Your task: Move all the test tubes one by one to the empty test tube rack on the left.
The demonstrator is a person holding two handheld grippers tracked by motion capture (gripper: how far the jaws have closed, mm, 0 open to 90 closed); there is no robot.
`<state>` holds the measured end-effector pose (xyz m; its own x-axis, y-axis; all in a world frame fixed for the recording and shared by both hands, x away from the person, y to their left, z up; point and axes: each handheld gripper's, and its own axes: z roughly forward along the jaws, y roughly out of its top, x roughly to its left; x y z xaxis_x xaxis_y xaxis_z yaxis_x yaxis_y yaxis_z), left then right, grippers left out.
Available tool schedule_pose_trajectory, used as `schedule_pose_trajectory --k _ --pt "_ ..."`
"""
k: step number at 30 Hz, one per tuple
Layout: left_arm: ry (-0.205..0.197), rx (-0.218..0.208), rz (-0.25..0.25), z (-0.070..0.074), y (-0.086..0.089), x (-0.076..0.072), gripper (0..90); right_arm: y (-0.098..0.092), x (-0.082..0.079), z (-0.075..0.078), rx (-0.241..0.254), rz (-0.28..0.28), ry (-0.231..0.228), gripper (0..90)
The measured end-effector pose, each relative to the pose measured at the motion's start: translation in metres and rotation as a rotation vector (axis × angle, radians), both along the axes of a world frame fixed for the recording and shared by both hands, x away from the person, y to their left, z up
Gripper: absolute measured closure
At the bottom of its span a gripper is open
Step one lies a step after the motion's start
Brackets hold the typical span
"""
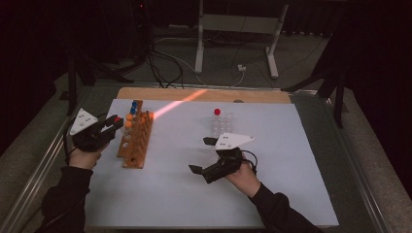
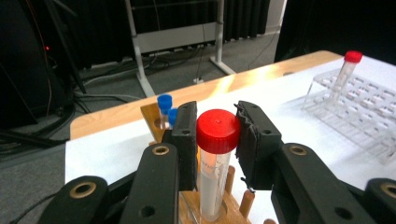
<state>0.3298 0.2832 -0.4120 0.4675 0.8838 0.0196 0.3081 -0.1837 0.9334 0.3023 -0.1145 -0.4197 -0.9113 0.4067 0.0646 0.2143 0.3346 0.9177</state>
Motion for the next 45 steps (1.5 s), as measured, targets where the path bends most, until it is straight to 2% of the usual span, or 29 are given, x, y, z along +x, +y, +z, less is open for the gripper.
schedule_pose_trajectory --k 2,7,11,20,27,30,35,38,42,45 --pt "0.009 0.017 0.001 -0.004 -0.002 0.001 71.4 0.000 0.000 0.000 0.001 0.000 0.002 0.1" --pt "0.038 0.027 0.002 -0.013 -0.004 0.005 71.4 -0.001 0.000 0.001 0.001 0.000 0.000 0.1" --pt "0.054 0.017 0.006 -0.019 -0.003 0.007 71.4 -0.001 0.000 0.001 0.003 0.000 0.002 0.1" --pt "0.086 0.030 0.004 -0.029 -0.004 0.007 71.3 -0.002 0.000 0.002 0.001 0.005 0.000 0.1" --pt "0.105 0.041 -0.001 -0.031 -0.006 0.007 71.1 -0.004 0.000 0.003 0.005 0.000 -0.003 0.1" --pt "0.105 0.016 -0.028 -0.030 -0.005 0.007 69.4 -0.005 0.001 0.004 0.015 -0.001 -0.004 0.1" --pt "0.047 -0.017 -0.064 -0.013 -0.008 -0.005 39.1 -0.010 0.003 0.009 0.035 -0.017 -0.018 0.1" --pt "0.018 -0.055 -0.113 -0.002 -0.015 -0.013 22.3 -0.017 0.006 0.013 0.042 -0.030 -0.032 0.1" --pt "-0.009 -0.066 -0.182 0.006 -0.033 -0.021 11.6 -0.028 0.015 0.017 0.051 -0.060 -0.073 0.1" --pt "-0.010 -0.082 -0.240 0.009 -0.044 -0.024 5.4 -0.039 0.025 0.020 0.048 -0.098 -0.060 0.1"
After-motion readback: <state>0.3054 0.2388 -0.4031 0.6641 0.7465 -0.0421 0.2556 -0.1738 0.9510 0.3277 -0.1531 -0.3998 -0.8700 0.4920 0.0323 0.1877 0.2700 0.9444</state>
